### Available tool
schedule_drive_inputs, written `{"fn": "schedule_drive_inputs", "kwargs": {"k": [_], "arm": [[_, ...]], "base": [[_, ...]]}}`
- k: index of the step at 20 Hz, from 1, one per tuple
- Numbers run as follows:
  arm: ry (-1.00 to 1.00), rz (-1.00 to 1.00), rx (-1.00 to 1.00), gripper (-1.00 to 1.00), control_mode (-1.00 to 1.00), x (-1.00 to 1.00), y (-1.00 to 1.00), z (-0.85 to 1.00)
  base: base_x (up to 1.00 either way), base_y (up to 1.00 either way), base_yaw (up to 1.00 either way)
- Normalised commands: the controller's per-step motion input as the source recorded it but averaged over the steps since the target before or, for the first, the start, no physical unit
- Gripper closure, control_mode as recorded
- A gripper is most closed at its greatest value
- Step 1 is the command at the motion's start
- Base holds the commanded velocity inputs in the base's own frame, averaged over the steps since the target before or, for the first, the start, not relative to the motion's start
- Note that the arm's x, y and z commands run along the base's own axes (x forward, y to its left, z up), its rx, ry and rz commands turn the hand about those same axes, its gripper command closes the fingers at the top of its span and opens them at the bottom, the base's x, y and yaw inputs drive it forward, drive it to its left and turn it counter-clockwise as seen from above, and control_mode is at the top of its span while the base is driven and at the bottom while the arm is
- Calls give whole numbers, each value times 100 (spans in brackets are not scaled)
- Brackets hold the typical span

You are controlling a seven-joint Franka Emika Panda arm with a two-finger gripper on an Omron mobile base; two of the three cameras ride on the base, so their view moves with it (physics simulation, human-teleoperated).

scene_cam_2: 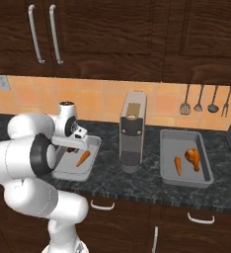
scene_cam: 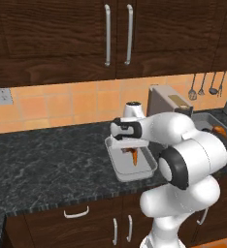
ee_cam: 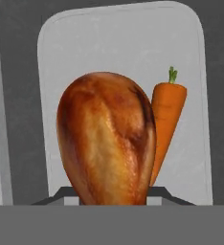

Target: Place one carrot and one chicken drumstick in each tupperware on the nearby counter, to pack two identical lunches.

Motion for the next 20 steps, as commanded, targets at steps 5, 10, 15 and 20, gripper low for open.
{"fn": "schedule_drive_inputs", "kwargs": {"k": [5,10,15,20], "arm": [[1,-1,0,100,-100,0,1,-51],[1,-1,0,100,-100,0,14,-54],[10,-2,-2,100,-100,3,5,-27],[8,-3,0,-100,-100,0,0,-5]], "base": [[0,0,0],[0,0,0],[0,0,0],[0,0,0]]}}
